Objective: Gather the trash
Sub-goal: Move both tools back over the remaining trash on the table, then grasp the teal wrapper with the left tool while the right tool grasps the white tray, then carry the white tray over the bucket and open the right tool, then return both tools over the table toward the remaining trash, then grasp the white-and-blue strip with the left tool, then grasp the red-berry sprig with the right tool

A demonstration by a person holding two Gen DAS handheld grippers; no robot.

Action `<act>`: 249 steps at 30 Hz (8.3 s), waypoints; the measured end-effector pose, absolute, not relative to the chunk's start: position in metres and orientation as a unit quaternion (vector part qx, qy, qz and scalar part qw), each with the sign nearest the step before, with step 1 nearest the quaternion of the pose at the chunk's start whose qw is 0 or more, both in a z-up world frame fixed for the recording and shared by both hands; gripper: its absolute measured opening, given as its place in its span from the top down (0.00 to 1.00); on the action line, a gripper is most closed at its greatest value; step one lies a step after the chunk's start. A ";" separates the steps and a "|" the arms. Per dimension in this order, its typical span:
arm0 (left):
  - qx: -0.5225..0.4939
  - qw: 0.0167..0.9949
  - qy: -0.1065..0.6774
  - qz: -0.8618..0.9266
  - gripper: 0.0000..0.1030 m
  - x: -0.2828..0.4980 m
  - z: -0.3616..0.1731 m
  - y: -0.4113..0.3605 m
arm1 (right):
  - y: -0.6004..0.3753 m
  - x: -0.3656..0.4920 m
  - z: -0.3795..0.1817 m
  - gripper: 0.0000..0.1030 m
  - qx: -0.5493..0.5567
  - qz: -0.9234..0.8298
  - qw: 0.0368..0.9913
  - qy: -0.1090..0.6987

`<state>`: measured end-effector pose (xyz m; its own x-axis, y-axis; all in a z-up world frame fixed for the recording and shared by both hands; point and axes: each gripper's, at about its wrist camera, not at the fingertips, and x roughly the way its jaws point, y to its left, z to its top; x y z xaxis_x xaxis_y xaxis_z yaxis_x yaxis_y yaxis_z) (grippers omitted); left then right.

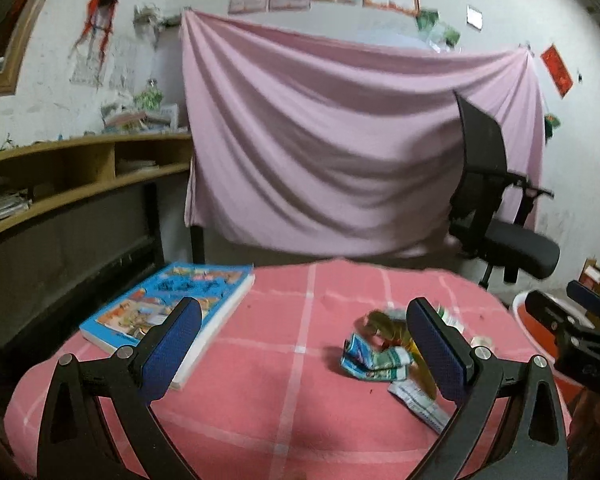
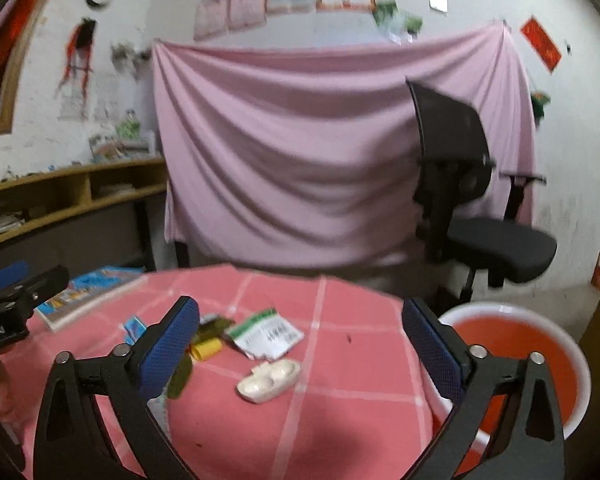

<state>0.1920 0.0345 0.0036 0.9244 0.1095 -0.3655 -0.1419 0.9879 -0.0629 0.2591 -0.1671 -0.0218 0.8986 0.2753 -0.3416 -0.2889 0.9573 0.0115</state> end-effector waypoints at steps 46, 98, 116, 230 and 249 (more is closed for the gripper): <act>-0.130 0.965 0.224 -0.033 0.95 0.201 -0.002 0.038 | -0.152 0.284 -0.044 0.62 -0.020 0.249 0.924 0.288; -0.041 0.921 0.329 -0.205 0.95 0.300 0.020 -0.262 | -0.398 0.260 -0.049 0.61 0.241 -0.024 0.944 0.222; -0.063 0.931 0.322 -0.160 0.64 0.297 0.023 -0.215 | -0.401 0.248 -0.038 0.42 0.240 -0.041 0.952 0.187; -0.156 0.920 0.358 -0.004 0.90 0.212 -0.033 0.086 | -0.095 0.314 -0.070 0.50 0.005 0.357 0.836 0.417; -0.160 0.925 0.345 0.013 0.94 0.207 -0.031 0.081 | -0.086 0.318 -0.068 0.92 0.010 0.330 0.855 0.400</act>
<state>0.2072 0.0813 -0.0314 0.7616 -0.0868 -0.6422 -0.1345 0.9482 -0.2877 0.3184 -0.0863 -0.0683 0.4619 0.5725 -0.6774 -0.5561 0.7820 0.2816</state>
